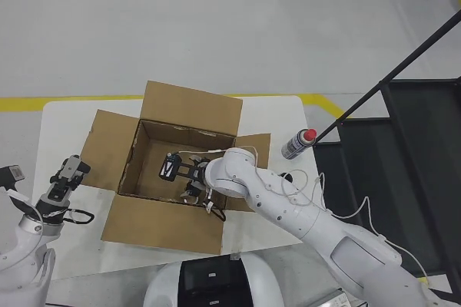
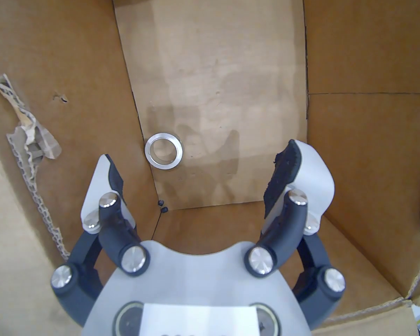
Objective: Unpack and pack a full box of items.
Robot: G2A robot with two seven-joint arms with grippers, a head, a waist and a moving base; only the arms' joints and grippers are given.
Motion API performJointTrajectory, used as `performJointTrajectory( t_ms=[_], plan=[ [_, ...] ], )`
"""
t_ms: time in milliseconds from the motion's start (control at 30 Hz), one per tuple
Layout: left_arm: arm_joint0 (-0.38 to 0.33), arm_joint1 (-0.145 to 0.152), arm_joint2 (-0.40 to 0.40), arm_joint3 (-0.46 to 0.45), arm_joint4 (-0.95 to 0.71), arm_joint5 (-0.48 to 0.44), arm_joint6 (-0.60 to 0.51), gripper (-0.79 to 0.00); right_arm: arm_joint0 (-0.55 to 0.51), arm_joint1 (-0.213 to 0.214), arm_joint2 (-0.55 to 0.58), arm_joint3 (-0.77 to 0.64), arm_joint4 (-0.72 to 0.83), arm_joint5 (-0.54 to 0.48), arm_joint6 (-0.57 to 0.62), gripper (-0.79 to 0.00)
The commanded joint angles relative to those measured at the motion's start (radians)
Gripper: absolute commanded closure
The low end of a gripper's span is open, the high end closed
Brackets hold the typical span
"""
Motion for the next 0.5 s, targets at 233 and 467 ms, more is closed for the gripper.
performJointTrajectory(
  t_ms=[233,467],
  plan=[
    [0.0,0.0,0.0,0.0,0.0,0.0,0.0,-0.785,0.041,-0.039,-0.064,0.124,-0.016,-0.001,-0.051,-0.785],
    [0.0,0.0,0.0,0.0,0.0,0.0,0.0,-0.785,0.094,-0.091,-0.12,0.256,-0.007,0.036,-0.056,-0.785]
  ],
)
